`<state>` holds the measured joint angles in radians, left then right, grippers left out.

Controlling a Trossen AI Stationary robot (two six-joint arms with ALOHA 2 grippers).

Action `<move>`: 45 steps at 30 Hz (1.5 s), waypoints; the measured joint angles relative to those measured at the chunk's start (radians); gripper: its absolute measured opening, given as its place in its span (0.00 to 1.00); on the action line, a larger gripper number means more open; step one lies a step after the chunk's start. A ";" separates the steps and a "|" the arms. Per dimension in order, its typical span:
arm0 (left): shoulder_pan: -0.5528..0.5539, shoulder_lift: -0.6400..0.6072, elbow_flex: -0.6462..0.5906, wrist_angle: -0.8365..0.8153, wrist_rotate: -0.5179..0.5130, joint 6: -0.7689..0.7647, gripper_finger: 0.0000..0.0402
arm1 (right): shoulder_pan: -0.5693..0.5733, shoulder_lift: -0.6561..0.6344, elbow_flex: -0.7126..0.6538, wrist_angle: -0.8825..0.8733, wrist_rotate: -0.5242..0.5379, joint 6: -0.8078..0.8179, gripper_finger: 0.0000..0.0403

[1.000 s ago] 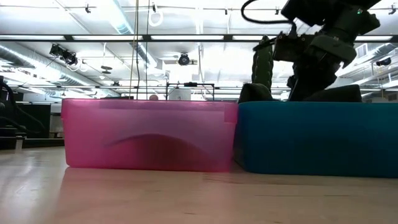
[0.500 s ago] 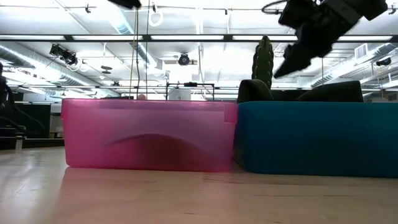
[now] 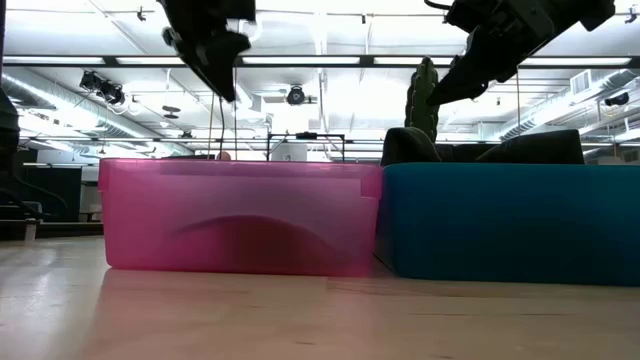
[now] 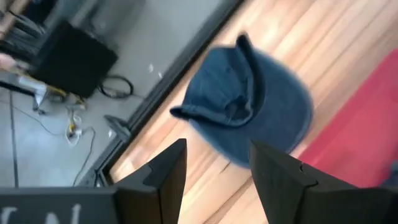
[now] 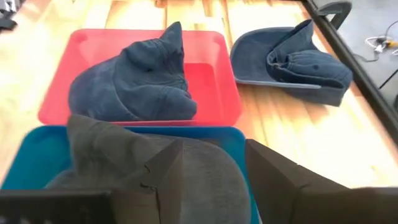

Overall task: Pick & Place hat
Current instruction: Put the dark blue cap into the blue bin

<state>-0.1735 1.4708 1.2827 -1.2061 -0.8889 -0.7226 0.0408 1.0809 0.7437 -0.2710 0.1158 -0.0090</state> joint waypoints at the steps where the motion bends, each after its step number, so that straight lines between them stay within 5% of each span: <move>1: 0.035 -0.001 0.000 0.016 0.036 0.050 0.44 | -0.005 0.000 0.000 0.000 0.005 -0.012 0.42; 5: 0.163 0.000 0.000 0.137 0.223 0.256 0.44 | -0.025 0.000 0.001 -0.004 0.060 -0.036 0.41; 11: 0.343 0.001 -0.017 0.268 0.422 0.303 0.44 | -0.057 0.000 0.001 -0.065 0.086 -0.029 0.40; 15: 0.468 -0.005 -0.137 0.396 0.488 0.318 0.44 | -0.073 0.001 -0.042 -0.041 0.086 -0.037 0.40; 23: 0.683 -0.007 -0.395 0.734 0.836 0.291 0.44 | -0.099 0.001 -0.126 -0.007 0.086 -0.026 0.40; 32: 0.717 -0.028 -0.423 0.696 0.827 0.259 0.44 | -0.106 0.000 -0.134 0.003 0.086 -0.026 0.40; 38: 0.707 -0.041 -0.424 0.631 0.709 0.207 0.44 | -0.106 0.000 -0.134 0.002 0.086 -0.031 0.40; 45: 0.709 -0.032 -0.479 0.733 0.752 0.175 0.44 | -0.106 0.000 -0.134 0.002 0.086 -0.036 0.40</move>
<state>0.5354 1.4386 0.8033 -0.4731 -0.1369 -0.5471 -0.0650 1.0809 0.6102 -0.2686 0.2016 -0.0450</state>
